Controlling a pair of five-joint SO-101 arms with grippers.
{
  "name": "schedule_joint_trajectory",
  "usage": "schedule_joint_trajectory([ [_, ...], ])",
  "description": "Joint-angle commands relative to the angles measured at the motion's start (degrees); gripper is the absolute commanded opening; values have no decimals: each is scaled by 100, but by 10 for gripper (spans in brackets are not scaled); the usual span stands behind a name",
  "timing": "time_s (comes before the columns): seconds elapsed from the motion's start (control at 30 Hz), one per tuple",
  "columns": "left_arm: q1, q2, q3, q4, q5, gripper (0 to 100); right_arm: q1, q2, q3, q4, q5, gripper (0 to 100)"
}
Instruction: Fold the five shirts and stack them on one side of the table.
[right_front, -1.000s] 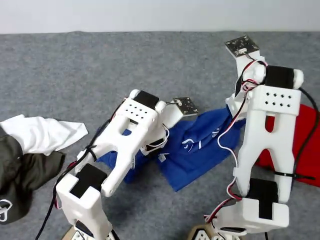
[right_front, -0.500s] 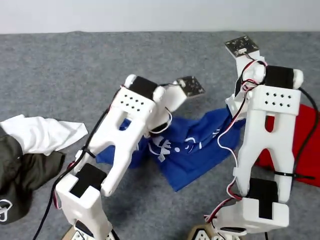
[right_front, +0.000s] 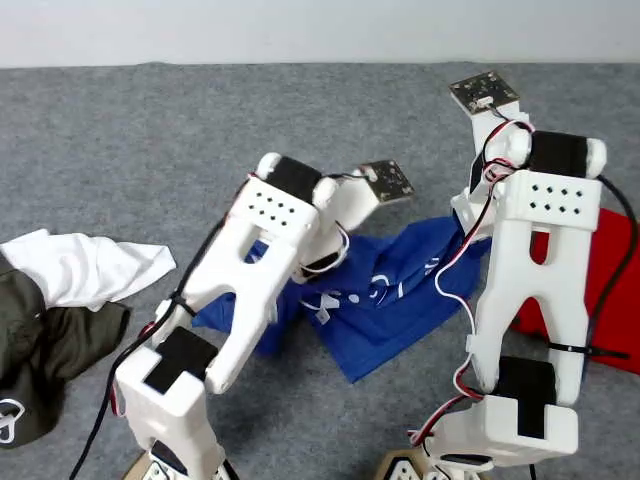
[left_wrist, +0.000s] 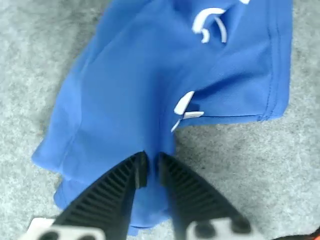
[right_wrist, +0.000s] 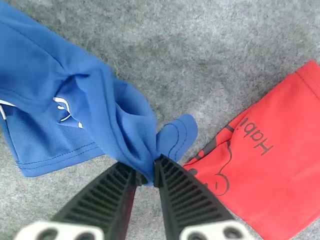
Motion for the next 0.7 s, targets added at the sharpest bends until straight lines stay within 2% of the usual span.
schedule_joint_trajectory([
  [0.0,35,167,-40,9,-9,100,-48,-22,-343,31,26,9],
  [0.27,44,273,-40,35,-18,6,-31,-22,-343,75,44,9],
  [0.67,132,325,673,123,9,103,-31,-13,-343,75,44,9],
])
